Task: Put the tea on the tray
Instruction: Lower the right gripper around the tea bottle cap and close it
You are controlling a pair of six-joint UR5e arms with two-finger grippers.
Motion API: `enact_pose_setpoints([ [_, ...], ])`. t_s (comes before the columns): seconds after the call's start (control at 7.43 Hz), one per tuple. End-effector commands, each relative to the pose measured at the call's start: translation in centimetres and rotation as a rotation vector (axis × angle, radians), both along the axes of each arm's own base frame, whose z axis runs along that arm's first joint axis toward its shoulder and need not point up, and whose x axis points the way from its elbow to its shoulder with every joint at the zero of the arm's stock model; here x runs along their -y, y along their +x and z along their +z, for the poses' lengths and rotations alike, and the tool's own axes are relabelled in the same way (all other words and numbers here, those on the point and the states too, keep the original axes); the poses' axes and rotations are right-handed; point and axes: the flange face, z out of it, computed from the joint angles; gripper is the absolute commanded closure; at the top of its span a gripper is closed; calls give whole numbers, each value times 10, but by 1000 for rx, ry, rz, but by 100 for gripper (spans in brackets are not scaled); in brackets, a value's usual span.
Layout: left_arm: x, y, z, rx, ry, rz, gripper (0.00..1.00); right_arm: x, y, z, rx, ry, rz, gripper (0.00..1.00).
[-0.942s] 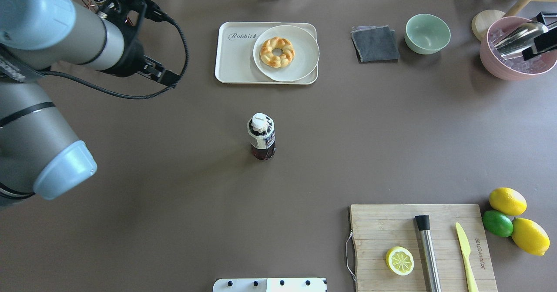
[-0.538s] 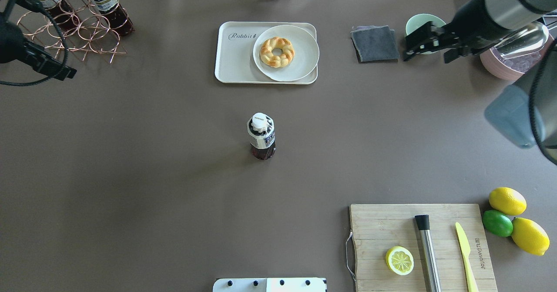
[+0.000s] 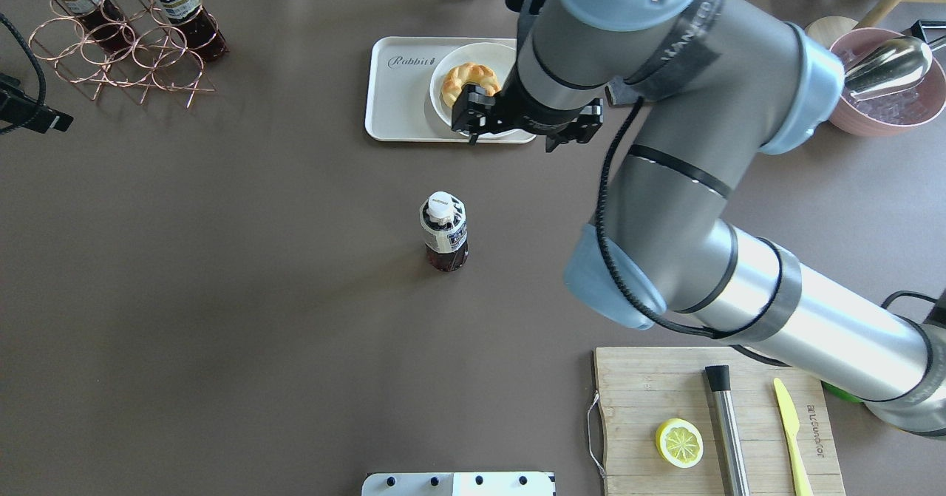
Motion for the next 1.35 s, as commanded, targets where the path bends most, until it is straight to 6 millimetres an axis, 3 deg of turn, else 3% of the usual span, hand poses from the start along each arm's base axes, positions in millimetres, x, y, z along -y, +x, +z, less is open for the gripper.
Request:
enact_pose_setpoints([
  [0.0, -3, -6, 12, 10, -15, -7, 2, -16, -67, -37, -83, 19, -13, 0],
  [0.13, -4, -9, 13, 11, -17, -13, 2, -18, -76, -33, -96, 19, -29, 1],
  [0.67, -16, -14, 27, 2, -6, -19, 2, -48, -112, -24, -131, 32, -66, 33],
  [1.21, -15, -12, 31, 3, -3, -17, 2, -42, -116, -22, -144, 38, -52, 48],
])
